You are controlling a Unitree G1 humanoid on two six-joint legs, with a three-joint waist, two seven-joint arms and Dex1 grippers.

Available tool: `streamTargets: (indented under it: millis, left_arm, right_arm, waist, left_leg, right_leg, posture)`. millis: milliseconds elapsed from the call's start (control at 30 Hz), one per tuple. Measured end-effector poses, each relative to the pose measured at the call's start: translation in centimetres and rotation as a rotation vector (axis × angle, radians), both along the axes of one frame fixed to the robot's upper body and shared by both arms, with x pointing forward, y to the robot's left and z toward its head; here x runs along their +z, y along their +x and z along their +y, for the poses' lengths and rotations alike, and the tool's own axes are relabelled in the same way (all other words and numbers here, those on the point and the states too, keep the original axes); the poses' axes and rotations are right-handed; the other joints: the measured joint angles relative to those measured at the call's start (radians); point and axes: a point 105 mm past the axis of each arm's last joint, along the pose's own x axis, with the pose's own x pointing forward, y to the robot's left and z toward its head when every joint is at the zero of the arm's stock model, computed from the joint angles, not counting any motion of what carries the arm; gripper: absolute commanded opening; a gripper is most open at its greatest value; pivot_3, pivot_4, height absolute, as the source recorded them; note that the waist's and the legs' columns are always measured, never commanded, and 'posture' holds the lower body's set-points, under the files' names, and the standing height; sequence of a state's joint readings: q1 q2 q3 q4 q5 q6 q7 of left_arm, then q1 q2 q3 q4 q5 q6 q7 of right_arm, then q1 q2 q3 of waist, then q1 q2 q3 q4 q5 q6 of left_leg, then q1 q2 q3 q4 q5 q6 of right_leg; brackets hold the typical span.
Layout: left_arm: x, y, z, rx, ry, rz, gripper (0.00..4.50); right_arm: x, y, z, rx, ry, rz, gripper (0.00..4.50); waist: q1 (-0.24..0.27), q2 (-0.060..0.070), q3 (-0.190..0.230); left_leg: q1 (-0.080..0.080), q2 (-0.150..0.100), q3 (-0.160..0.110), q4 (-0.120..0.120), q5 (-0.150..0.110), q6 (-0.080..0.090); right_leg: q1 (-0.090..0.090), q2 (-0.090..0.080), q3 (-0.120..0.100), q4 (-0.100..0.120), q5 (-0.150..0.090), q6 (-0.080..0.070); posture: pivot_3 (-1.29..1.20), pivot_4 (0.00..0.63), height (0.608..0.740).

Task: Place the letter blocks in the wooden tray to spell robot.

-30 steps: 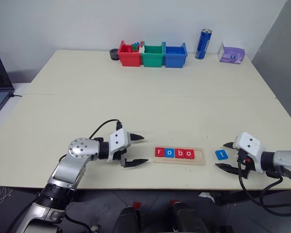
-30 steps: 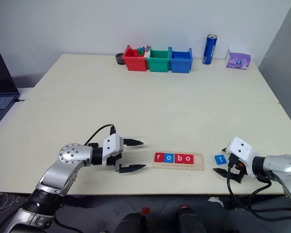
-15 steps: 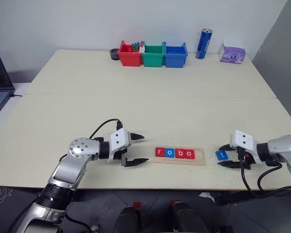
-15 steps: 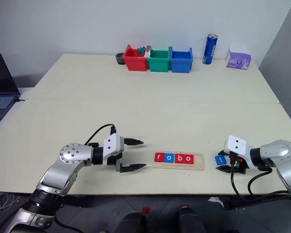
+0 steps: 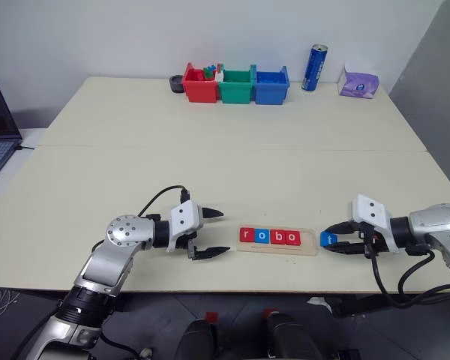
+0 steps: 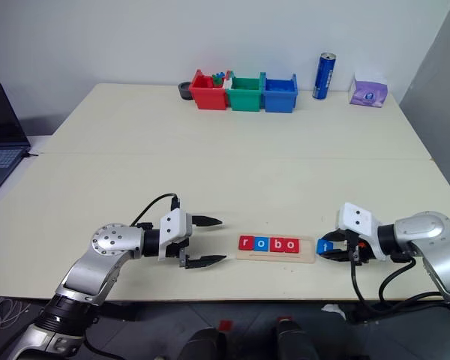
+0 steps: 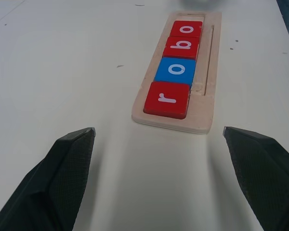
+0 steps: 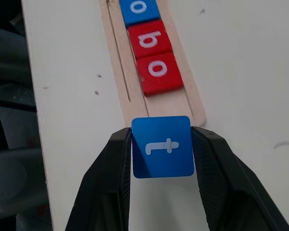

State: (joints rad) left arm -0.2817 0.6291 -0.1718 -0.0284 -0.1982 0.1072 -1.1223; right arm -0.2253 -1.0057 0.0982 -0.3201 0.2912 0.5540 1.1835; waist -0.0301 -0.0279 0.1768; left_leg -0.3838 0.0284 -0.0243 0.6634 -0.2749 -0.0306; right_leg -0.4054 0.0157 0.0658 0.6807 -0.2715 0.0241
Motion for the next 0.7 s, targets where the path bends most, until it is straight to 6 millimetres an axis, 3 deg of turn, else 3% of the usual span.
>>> streamTargets:
  millis: [167,700]
  left_arm:
    - [0.0,0.0,-0.1,-0.002,-0.004,-0.004,4.5]
    - [-0.4,-0.1,0.0,0.021,-0.009,0.002,4.5]
  right_arm:
    - [-0.6,0.8,1.3,0.006,-0.026,-0.014,1.46]
    - [-1.8,2.2,2.2,0.041,-0.089,-0.014,1.46]
  waist:
    - [-0.001,0.0,0.0]
    - [0.0,0.0,0.0]
  left_leg:
    - [0.0,0.0,0.0,0.0,0.0,0.0]
    - [0.0,0.0,0.0,0.0,0.0,0.0]
  right_leg:
    - [0.0,0.0,0.0,0.0,0.0,0.0]
    - [0.0,0.0,0.0,0.0,0.0,0.0]
  posture:
    - [0.0,0.15,0.74]
    - [0.0,0.15,0.74]
